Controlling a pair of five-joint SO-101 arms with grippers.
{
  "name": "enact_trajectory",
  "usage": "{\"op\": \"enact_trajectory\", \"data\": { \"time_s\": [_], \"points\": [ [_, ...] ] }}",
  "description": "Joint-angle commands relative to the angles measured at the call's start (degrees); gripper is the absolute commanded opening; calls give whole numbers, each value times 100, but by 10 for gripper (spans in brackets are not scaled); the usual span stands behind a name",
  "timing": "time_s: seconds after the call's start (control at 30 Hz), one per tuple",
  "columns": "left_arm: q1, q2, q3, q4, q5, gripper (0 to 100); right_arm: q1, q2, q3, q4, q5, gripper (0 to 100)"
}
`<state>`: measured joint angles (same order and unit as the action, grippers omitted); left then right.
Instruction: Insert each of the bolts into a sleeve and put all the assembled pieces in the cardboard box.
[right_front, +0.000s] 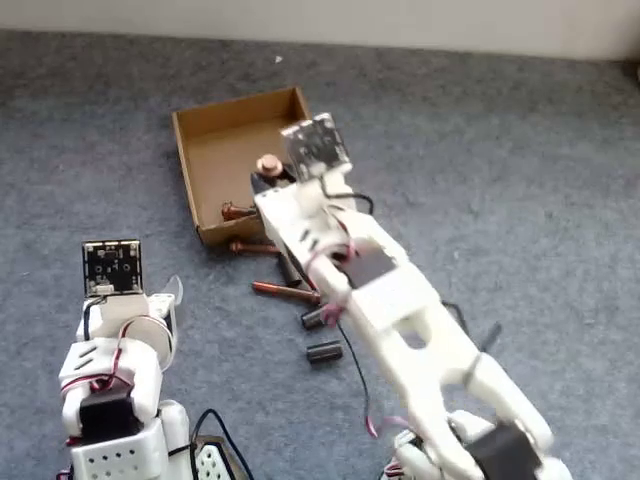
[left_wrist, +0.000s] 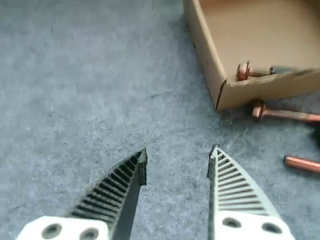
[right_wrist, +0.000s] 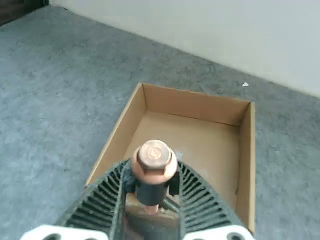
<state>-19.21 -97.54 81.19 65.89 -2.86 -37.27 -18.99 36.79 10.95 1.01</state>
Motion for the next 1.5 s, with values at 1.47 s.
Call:
{"op": "enact_trajectory", "data": {
  "time_s": [1.47],
  "points": [
    [-84, -31, 479, -387, 79, 220, -523, 3547, -3574, 5209, -62, 217]
  ]
}}
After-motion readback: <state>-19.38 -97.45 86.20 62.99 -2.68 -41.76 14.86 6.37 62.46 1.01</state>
